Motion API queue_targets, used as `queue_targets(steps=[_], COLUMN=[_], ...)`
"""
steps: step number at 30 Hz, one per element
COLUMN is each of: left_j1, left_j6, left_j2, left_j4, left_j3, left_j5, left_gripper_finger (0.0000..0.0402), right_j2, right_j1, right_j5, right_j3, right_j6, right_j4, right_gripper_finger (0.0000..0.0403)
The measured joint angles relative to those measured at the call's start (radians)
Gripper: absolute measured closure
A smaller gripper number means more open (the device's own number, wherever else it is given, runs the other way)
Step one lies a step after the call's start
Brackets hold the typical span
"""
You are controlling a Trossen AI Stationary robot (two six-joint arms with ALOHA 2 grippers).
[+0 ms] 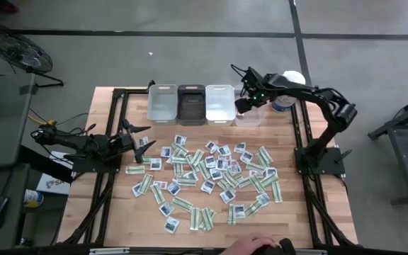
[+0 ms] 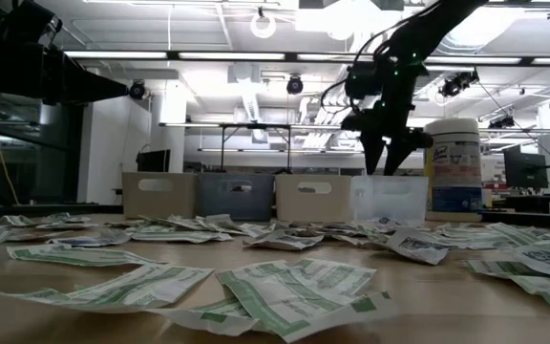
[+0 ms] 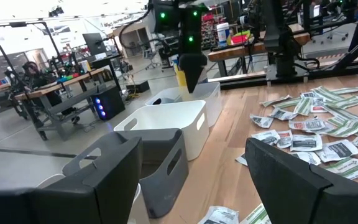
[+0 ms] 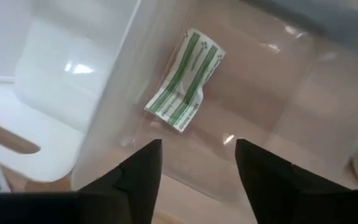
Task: Pick & Place First Aid Supplies
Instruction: Put the green bandage into the transparent bin
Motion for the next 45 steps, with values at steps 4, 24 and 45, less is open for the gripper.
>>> queue_targets(steps=[4, 24, 45], left_j1=[0.0, 0.0, 0.0], left_j6=[0.0, 0.0, 0.0], left_j2=[0.0, 0.0, 0.0], left_j4=[0.0, 0.0, 0.0], left_j3=[0.0, 0.0, 0.0], left_j5=[0.0, 0.0, 0.0], left_gripper_finger=[0.0121, 0.0121, 0.0121], right_j2=[-0.051, -0.307, -0.544], right_j1=[0.004, 0.176, 0.419], right_j5=[-0.003, 0.016, -0.117], right_j3=[0.0, -0.001, -0.484], right_j6=[-0.004, -0.1, 0.361], right_j4=[-0.046, -0.425, -0.211], right_gripper_finger=[0.0187, 0.0195, 0.0194])
